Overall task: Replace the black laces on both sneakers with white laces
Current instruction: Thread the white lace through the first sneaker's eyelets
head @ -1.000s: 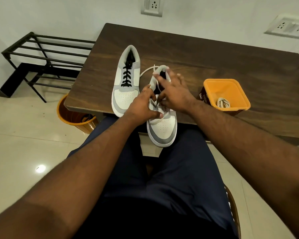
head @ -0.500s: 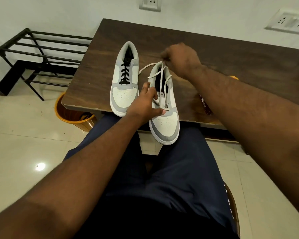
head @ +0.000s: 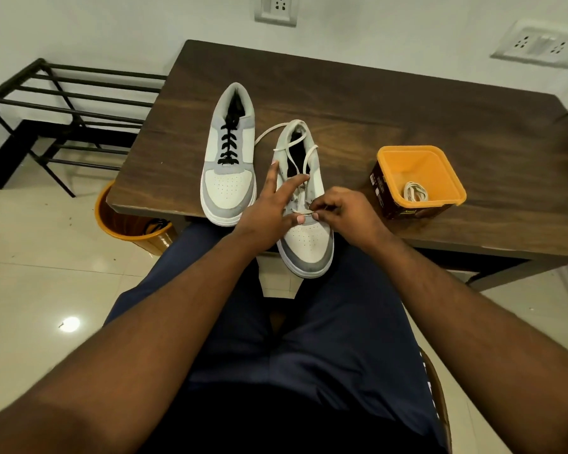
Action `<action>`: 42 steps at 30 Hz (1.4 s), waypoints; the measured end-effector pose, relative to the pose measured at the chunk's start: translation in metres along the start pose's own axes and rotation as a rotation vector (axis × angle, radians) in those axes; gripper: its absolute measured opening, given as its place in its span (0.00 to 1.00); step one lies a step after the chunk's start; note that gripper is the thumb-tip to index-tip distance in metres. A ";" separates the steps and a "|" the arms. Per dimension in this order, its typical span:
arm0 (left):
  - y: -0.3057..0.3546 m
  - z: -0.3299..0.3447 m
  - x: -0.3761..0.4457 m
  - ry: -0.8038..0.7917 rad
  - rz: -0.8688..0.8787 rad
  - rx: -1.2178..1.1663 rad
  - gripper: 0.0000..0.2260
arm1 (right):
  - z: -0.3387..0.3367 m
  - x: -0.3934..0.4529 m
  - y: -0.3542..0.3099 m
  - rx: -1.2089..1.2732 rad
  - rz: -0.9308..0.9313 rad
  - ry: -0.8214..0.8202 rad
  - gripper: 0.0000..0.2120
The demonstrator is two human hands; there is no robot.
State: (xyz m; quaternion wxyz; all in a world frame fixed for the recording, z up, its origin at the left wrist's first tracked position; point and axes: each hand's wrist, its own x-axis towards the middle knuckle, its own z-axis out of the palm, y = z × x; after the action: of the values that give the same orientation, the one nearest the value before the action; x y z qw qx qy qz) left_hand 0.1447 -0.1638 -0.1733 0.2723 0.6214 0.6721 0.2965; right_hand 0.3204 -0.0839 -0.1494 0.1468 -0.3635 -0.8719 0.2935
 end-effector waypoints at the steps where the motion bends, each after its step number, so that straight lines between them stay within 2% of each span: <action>1: -0.002 -0.001 0.000 -0.020 0.008 0.008 0.34 | 0.000 0.002 0.000 -0.020 -0.019 -0.014 0.05; 5: -0.003 0.002 0.001 -0.080 0.028 0.184 0.34 | -0.001 0.010 -0.003 -0.173 -0.008 -0.166 0.01; 9: -0.004 0.005 0.004 -0.068 -0.006 0.230 0.31 | -0.004 0.006 -0.012 -0.250 0.037 -0.283 0.03; 11: -0.006 0.005 0.006 -0.057 -0.009 0.246 0.32 | -0.003 0.000 -0.022 -0.211 0.062 -0.369 0.05; 14: -0.007 0.004 0.007 -0.056 -0.007 0.229 0.31 | 0.003 -0.008 -0.035 -0.026 0.089 -0.444 0.10; 18: -0.007 0.002 0.008 -0.068 0.004 0.192 0.35 | 0.007 -0.011 -0.036 0.195 0.116 -0.292 0.03; 22: -0.003 -0.004 0.007 -0.058 0.003 0.045 0.43 | -0.003 0.000 -0.028 0.402 0.216 0.000 0.03; 24: -0.001 -0.004 0.006 -0.016 -0.006 0.029 0.44 | -0.011 0.012 -0.026 0.341 0.220 0.121 0.03; 27: 0.001 -0.002 0.004 0.090 -0.027 0.032 0.36 | -0.018 0.034 -0.031 0.120 0.135 0.175 0.04; 30: 0.005 -0.003 0.002 0.136 -0.053 -0.001 0.29 | -0.013 0.055 -0.038 -0.210 0.064 0.070 0.08; 34: 0.009 -0.007 0.001 0.130 -0.080 -0.017 0.27 | 0.000 0.067 -0.048 -0.618 0.119 -0.091 0.12; 37: 0.008 -0.006 0.002 0.131 -0.073 -0.007 0.28 | 0.011 0.070 -0.047 -0.663 0.158 -0.088 0.11; 42: 0.006 -0.006 0.003 0.120 -0.066 -0.022 0.27 | 0.017 0.071 -0.048 -0.513 0.232 -0.046 0.08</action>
State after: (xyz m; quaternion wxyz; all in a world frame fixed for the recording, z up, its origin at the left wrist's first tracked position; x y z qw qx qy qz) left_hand 0.1445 -0.1608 -0.1648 0.2483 0.5769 0.7040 0.3315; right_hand 0.2365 -0.0665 -0.1304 -0.0042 -0.4792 -0.8734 0.0863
